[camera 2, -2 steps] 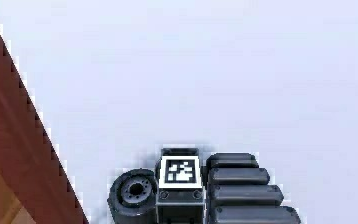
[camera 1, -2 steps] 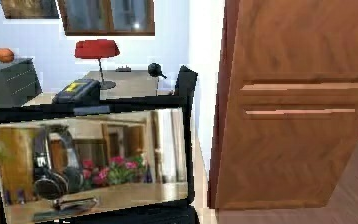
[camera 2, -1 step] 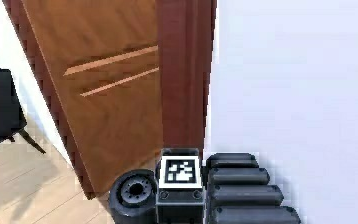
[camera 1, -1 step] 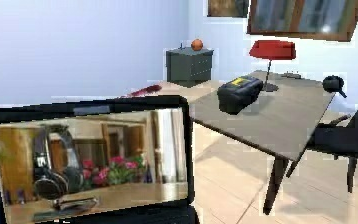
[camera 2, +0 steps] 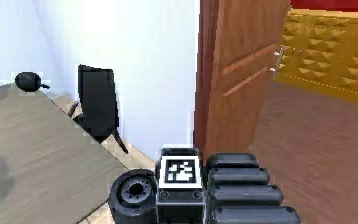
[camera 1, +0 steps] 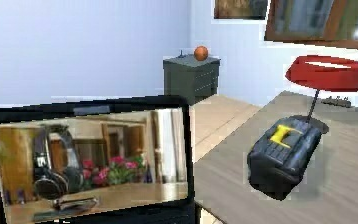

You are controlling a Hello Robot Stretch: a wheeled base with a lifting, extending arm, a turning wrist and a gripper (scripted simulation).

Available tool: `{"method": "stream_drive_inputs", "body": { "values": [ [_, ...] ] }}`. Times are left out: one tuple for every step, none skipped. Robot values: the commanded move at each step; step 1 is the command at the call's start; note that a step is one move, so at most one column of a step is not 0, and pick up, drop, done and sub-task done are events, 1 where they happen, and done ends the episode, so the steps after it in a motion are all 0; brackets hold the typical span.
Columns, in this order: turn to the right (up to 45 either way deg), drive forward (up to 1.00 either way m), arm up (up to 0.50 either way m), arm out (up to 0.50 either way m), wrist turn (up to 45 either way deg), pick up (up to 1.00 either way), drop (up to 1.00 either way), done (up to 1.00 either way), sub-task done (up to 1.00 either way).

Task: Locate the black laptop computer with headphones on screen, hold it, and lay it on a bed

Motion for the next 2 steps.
{"method": "stream_drive_inputs", "body": {
  "values": [
    [-36.0, 0.00, 0.00, 0.00, 0.0, 0.00, 0.00, 0.00, 0.00],
    [0.0, 0.05, 0.00, 0.00, 0.0, 0.00, 0.00, 0.00, 0.00]
  ]
}}
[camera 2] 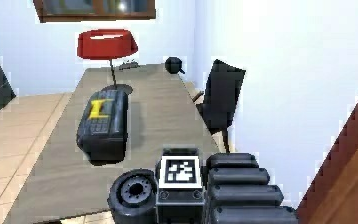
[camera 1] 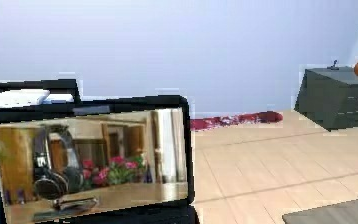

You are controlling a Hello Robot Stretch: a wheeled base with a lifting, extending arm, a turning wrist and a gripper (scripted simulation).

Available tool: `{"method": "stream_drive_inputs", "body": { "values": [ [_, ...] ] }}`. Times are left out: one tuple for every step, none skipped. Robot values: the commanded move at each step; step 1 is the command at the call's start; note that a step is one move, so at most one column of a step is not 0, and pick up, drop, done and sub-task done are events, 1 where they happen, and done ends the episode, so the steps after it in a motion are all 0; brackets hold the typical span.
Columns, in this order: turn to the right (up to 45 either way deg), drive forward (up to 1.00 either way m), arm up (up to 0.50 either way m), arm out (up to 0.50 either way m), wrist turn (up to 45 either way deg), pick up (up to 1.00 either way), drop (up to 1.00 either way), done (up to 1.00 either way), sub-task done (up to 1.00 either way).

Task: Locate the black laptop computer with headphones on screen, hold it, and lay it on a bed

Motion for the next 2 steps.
{"method": "stream_drive_inputs", "body": {
  "values": [
    [-21.0, 0.00, 0.00, 0.00, 0.0, 0.00, 0.00, 0.00, 0.00],
    [0.0, 1.00, 0.00, 0.00, 0.0, 0.00, 0.00, 0.00, 0.00]
  ]
}}
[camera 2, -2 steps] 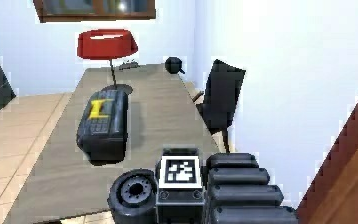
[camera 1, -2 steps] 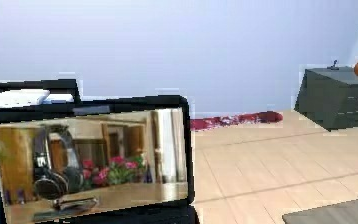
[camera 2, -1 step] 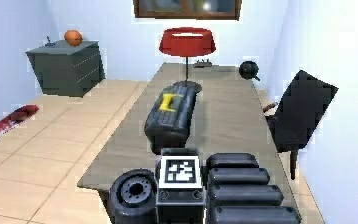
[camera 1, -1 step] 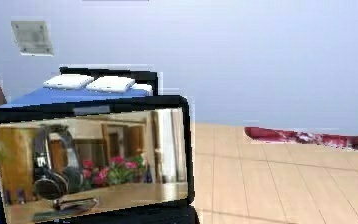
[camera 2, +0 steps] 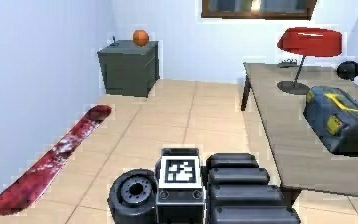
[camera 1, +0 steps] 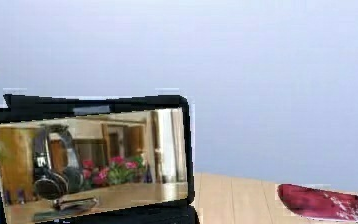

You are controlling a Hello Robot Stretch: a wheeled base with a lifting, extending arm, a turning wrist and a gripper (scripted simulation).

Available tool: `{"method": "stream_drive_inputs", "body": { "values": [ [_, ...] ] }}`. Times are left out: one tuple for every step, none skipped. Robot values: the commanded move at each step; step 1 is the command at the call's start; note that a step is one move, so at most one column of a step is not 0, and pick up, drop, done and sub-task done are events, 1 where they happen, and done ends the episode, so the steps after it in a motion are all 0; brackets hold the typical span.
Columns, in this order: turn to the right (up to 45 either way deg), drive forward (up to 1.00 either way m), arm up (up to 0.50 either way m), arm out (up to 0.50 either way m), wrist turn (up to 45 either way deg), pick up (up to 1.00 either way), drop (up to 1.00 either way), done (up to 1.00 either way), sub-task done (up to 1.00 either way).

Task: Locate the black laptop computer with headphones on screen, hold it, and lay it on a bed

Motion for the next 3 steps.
{"method": "stream_drive_inputs", "body": {
  "values": [
    [0.0, 0.35, 0.00, 0.00, 0.0, 0.00, 0.00, 0.00, 0.00],
    [-45.0, 0.00, 0.00, 0.00, 0.0, 0.00, 0.00, 0.00, 0.00],
    [-45.0, 0.00, 0.00, 0.00, 0.0, 0.00, 0.00, 0.00, 0.00]
  ]
}}
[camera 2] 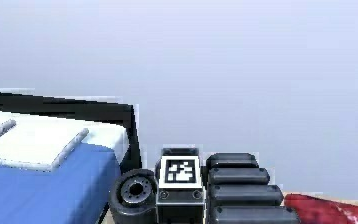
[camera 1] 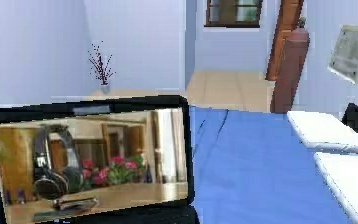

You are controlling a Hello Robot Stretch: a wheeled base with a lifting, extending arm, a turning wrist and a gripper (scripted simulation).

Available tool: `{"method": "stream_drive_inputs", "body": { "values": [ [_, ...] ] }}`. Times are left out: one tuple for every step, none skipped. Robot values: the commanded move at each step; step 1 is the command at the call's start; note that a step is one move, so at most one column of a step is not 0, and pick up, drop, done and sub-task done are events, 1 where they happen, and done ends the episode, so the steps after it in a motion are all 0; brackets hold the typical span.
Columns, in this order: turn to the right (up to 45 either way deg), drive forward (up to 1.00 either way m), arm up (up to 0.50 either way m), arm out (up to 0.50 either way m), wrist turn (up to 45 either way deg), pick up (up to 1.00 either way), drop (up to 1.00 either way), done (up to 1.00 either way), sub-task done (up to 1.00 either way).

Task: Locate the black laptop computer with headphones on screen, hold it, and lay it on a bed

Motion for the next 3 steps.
{"method": "stream_drive_inputs", "body": {
  "values": [
    [-45.0, 0.00, 0.00, 0.00, 0.0, 0.00, 0.00, 0.00, 0.00],
    [-12.0, 0.00, 0.00, 0.00, 0.0, 0.00, 0.00, 0.00, 0.00],
    [0.0, 0.00, 0.00, 0.48, 0.0, 0.00, 0.00, 0.00, 0.00]
  ]
}}
